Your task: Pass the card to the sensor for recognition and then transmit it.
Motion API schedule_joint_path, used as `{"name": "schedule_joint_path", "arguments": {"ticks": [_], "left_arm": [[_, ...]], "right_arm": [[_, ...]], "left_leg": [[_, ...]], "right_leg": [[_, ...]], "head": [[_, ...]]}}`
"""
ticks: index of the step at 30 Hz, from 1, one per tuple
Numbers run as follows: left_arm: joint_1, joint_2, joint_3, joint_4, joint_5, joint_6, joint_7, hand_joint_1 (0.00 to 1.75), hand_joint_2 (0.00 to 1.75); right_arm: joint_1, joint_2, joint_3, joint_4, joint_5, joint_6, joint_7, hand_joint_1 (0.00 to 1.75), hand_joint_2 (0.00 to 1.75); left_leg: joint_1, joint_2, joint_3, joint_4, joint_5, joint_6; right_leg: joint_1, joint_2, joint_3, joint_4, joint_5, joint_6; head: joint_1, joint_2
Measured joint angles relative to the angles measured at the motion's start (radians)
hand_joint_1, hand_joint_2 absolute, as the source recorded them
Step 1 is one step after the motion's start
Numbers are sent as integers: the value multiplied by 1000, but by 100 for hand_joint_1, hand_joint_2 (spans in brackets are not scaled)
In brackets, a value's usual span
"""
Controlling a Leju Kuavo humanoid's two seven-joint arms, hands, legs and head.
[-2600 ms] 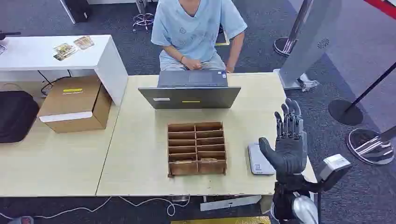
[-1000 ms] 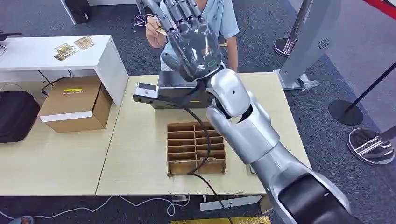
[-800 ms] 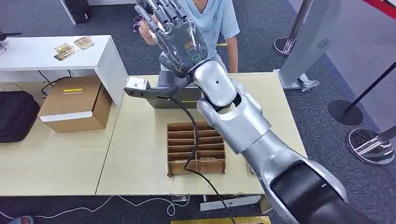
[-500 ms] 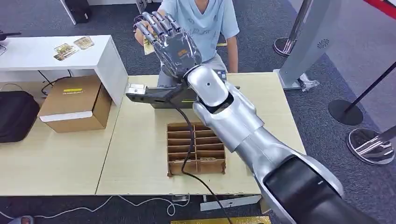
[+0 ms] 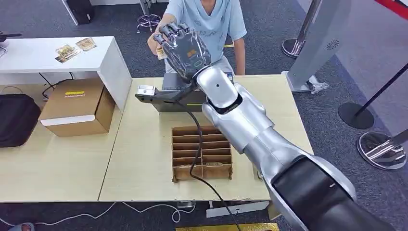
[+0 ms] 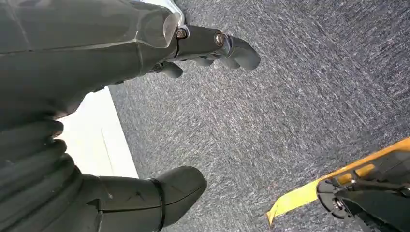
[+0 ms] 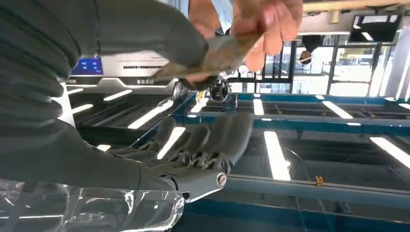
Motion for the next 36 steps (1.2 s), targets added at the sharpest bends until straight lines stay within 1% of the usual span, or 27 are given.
{"name": "schedule_joint_path", "arguments": {"ticks": [13, 15, 17, 20, 24, 27, 29, 31, 34, 36], "left_arm": [[0, 0, 0, 0, -1, 0, 1, 0, 175], [1, 0, 0, 0, -1, 1, 1, 0, 175], [1, 0, 1, 0, 8, 4, 1, 0, 175], [4, 0, 8, 0, 16, 7, 2, 0, 175], [16, 0, 11, 0, 15, 10, 11, 0, 175], [22, 0, 25, 0, 20, 10, 13, 0, 175], [24, 0, 30, 0, 23, 10, 13, 0, 175], [25, 0, 34, 0, 24, 10, 15, 0, 175], [25, -1, 44, 0, 24, 10, 16, 0, 175], [30, -1, 47, 0, 24, 10, 16, 0, 175]], "right_arm": [[-3, -5, -27, -8, 9, -38, -13, 175, 175], [-2, -8, -34, -19, 1, -60, -30, 175, 175], [5, -13, -44, -40, -23, -103, -53, 175, 175], [54, -36, -83, -139, -101, -199, -104, 175, 175], [160, -95, -135, -320, -189, -234, -147, 175, 175], [257, -148, -180, -479, -255, -242, -169, 175, 175], [312, -174, -205, -555, -289, -242, -186, 175, 175], [333, -193, -223, -600, -309, -241, -198, 175, 175], [399, -224, -252, -692, -324, -238, -208, 175, 175], [415, -231, -262, -722, -325, -235, -209, 175, 175]], "left_leg": [[0, 0, 0, 0, 0, 0], [0, 0, 0, 0, 0, 0], [0, 0, 0, 0, 0, 0], [0, -1, 0, 0, 0, 0], [0, -1, 0, 0, 0, 0], [0, -2, -1, 0, 0, 0], [0, -2, -1, 0, -1, 0], [0, -1, -1, 0, -1, 0], [0, -4, -2, 0, -1, 0], [0, -1, -2, 0, -1, 0]], "right_leg": [[0, 0, 0, 0, 0, 0], [0, 0, 0, 0, 0, 0], [0, 0, 0, 0, 0, 0], [0, 0, 0, 0, 0, 0], [0, -1, 0, -1, 0, 0], [0, -2, 0, -2, 0, 0], [0, -2, 0, -2, 0, 0], [0, -1, -1, -2, 0, 0], [0, -3, -1, -2, 0, 0], [0, -1, -2, -1, 0, 0]], "head": [[0, 0], [0, 0], [0, 0], [0, 0], [0, 0], [0, 0], [0, 0], [0, 0], [0, 0], [-1, 0]]}}
